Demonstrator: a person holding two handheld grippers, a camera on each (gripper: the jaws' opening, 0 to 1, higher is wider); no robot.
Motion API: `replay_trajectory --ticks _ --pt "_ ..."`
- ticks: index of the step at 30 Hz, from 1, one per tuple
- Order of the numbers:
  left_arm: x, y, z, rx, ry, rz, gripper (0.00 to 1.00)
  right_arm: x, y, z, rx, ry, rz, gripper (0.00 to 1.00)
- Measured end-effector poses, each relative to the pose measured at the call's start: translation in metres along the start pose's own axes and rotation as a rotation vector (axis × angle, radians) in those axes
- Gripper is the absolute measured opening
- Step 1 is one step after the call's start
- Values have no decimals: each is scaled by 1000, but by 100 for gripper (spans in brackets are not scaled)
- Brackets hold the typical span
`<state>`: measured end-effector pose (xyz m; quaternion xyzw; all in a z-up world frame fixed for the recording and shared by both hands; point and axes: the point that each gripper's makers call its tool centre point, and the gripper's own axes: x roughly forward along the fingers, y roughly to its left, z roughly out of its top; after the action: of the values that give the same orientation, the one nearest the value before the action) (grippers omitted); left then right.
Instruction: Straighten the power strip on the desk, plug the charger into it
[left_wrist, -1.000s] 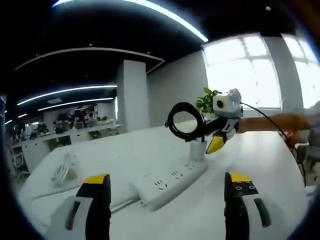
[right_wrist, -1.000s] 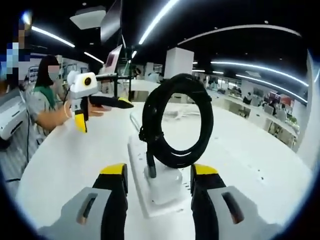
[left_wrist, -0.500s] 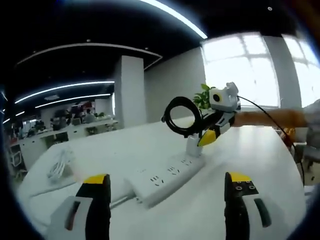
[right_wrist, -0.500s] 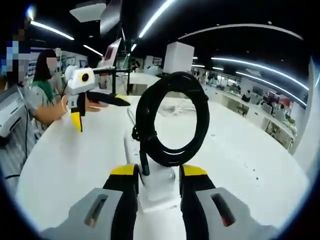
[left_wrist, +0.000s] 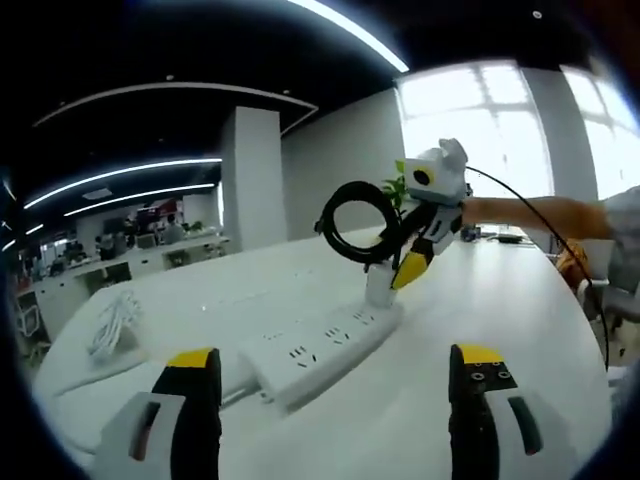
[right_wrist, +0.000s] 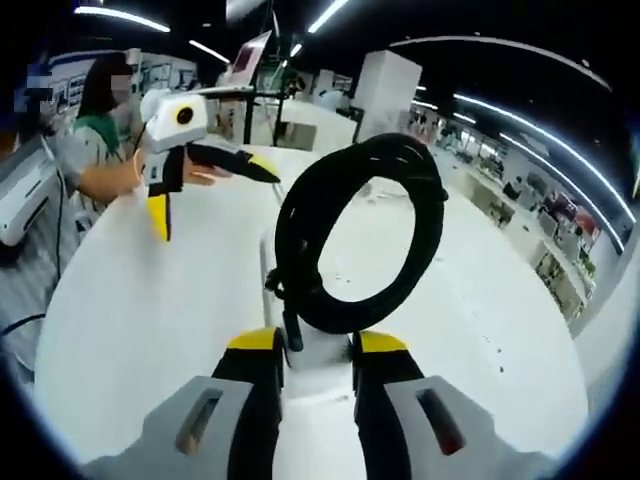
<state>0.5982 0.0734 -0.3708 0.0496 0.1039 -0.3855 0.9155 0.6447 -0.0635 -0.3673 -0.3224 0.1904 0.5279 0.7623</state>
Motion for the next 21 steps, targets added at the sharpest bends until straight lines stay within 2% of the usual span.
replay_trajectory --ticks 4,9,13,18,21 --pt "1 -2 -2 3 7 -6 96 1 2 -1 -28 72 14 24" --pt "2 -2 -4 3 16 -7 96 2 1 -3 11 194 22 24" --pt "2 0 -6 -6 22 -8 96 3 0 -5 51 323 50 23" --pt "3 -2 -7 -5 29 -18 96 4 2 -6 2 443 98 22" --pt "4 -4 -8 0 35 -23 96 6 2 -5 -10 477 112 22"
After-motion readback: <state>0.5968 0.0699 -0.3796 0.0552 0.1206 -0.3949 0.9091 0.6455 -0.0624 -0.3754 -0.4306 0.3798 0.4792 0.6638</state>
